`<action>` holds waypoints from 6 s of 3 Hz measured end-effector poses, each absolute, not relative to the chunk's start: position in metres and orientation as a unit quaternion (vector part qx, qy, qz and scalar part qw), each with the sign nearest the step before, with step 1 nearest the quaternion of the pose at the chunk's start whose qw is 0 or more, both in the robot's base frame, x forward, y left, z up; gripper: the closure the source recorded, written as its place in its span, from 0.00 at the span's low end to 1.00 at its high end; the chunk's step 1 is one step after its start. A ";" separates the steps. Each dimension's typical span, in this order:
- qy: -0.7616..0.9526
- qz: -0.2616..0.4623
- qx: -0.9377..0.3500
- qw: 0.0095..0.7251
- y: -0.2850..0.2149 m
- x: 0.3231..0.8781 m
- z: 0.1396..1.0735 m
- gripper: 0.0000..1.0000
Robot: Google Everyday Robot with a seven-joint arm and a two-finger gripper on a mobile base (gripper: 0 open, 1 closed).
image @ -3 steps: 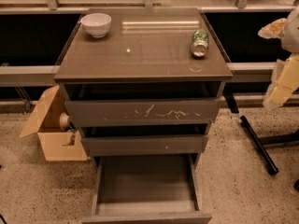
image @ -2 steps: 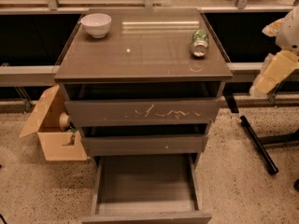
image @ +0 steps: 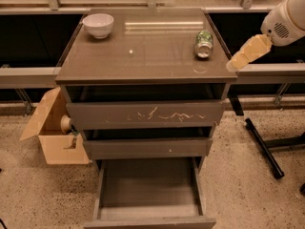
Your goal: Place green can into bottom drawer
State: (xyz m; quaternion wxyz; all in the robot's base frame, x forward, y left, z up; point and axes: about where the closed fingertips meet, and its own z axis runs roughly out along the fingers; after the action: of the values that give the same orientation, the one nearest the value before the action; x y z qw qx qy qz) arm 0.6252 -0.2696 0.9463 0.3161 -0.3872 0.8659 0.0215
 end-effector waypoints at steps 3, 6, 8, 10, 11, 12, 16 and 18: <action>0.899 0.043 -0.264 0.346 -0.261 0.700 0.940 0.00; 0.936 0.100 -0.144 0.305 -0.226 0.778 0.903 0.00; 0.949 0.089 -0.111 0.280 -0.222 0.802 0.873 0.00; 0.943 0.089 -0.087 0.308 -0.225 0.823 0.869 0.00; 0.942 0.086 -0.089 0.311 -0.222 0.828 0.866 0.00; 0.946 0.077 -0.095 0.302 -0.218 0.830 0.858 0.00; 0.955 0.064 -0.104 0.271 -0.214 0.830 0.839 0.73; 0.904 0.144 -0.212 0.341 -0.208 0.786 0.908 1.00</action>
Offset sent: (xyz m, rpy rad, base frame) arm 0.0673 0.0088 -0.0056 0.1387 -0.0377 -0.1772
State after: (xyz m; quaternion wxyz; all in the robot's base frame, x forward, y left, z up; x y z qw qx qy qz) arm 0.7856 -0.2076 0.9077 0.3407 -0.2121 0.9045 0.1443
